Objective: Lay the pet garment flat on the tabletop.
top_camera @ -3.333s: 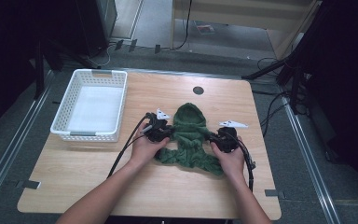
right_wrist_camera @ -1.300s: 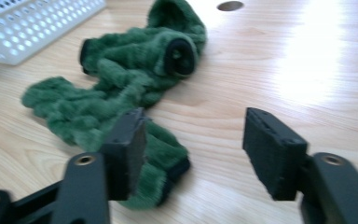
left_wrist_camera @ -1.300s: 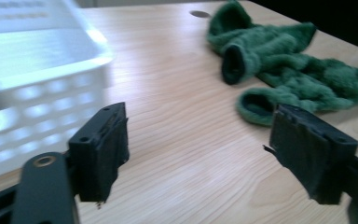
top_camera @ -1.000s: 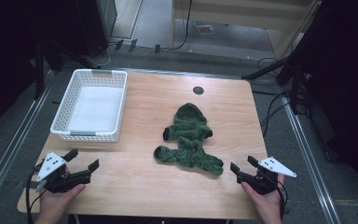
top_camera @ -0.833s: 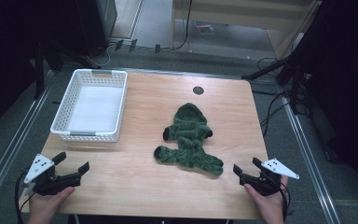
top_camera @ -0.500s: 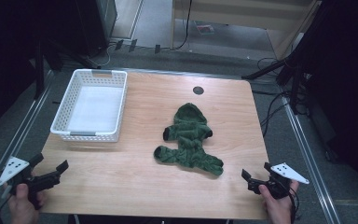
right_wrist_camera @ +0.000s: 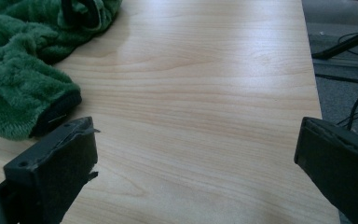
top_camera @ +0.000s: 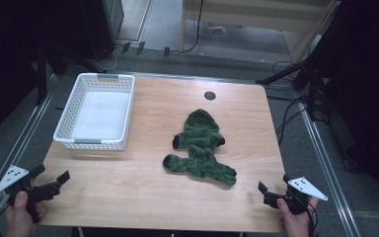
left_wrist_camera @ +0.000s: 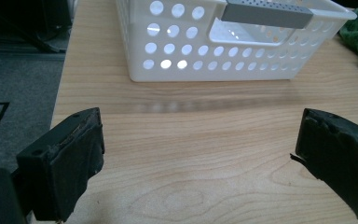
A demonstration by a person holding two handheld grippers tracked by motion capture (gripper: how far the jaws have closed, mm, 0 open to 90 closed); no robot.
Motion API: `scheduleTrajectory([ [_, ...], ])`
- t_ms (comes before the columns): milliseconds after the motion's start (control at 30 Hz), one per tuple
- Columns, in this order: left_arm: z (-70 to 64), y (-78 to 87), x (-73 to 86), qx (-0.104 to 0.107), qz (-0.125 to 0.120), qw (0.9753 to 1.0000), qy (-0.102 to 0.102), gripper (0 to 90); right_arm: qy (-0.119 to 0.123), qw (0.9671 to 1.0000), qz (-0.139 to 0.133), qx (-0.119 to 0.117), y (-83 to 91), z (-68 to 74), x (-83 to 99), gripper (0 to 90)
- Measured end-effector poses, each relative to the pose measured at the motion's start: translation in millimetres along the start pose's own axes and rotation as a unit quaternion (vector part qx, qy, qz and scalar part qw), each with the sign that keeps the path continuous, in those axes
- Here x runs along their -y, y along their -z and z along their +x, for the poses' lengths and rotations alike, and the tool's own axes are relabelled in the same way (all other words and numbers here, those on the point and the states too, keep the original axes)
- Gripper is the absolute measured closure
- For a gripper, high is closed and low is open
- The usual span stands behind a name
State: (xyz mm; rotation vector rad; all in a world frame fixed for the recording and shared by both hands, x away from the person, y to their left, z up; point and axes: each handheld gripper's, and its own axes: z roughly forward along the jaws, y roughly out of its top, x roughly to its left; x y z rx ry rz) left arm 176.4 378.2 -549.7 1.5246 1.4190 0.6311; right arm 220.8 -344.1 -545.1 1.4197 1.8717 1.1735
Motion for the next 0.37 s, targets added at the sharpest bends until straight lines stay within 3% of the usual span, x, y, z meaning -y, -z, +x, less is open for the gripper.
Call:
scheduleTrajectory([
  [133,-2.9,-2.1,0.4,0.002,0.009,0.9999,-0.013,2.0,0.0,1.0,0.005,-0.001,-2.4,-0.5,0.1,0.0],
  [367,-1.4,-3.4,-0.1,0.003,0.014,0.9999,-0.007,2.0,-0.005,1.0,0.006,0.0,-3.2,-1.5,-0.1,0.0],
])
